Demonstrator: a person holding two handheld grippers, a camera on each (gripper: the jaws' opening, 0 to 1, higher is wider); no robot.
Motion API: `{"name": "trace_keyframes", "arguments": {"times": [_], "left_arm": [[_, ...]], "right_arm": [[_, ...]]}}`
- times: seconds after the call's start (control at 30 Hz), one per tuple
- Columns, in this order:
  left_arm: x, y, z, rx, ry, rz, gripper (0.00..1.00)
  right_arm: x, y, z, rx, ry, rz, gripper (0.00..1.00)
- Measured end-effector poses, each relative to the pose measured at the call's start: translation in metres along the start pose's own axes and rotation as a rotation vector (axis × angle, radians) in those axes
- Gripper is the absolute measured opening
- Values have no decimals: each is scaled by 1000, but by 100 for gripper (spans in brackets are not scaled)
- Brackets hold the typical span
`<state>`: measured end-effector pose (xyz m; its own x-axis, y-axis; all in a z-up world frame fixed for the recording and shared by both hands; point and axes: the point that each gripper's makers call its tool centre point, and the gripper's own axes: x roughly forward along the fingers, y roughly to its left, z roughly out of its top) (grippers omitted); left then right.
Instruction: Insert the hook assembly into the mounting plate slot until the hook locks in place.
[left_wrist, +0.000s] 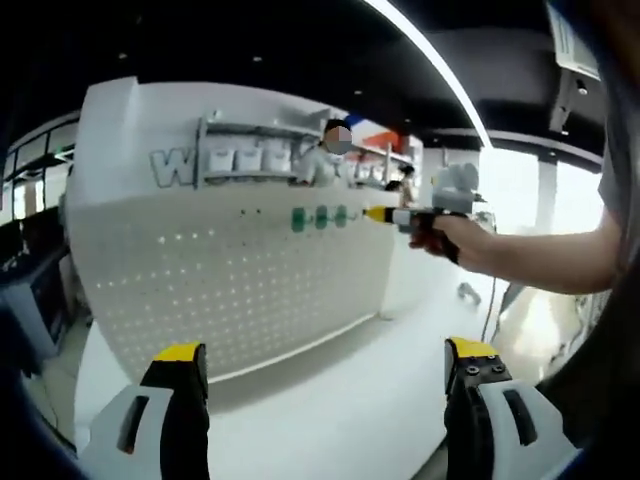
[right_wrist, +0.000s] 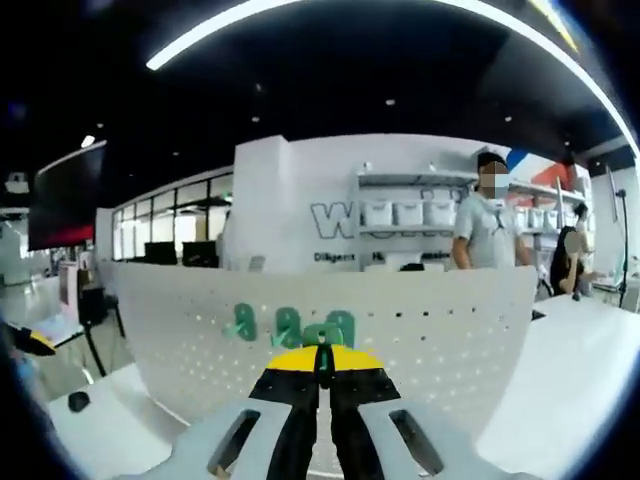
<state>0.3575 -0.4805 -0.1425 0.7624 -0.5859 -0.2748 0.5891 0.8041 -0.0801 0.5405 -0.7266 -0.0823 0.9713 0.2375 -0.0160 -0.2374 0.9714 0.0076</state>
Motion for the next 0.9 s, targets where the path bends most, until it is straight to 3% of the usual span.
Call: {"name": "trace_keyframes", "arguments": {"times": [0.33, 0.73, 0.9], "left_arm": [[2, 6, -2, -4, 9, 19, 99], [4, 15, -8, -12, 24, 46, 99], [5, 15, 1, -12, 6, 46, 99]], "right_arm": [[20, -32, 11, -15, -25, -46, 0], [38, -44, 4, -44, -16, -64, 0], [43, -53, 4, 5, -31, -80, 0]]}}
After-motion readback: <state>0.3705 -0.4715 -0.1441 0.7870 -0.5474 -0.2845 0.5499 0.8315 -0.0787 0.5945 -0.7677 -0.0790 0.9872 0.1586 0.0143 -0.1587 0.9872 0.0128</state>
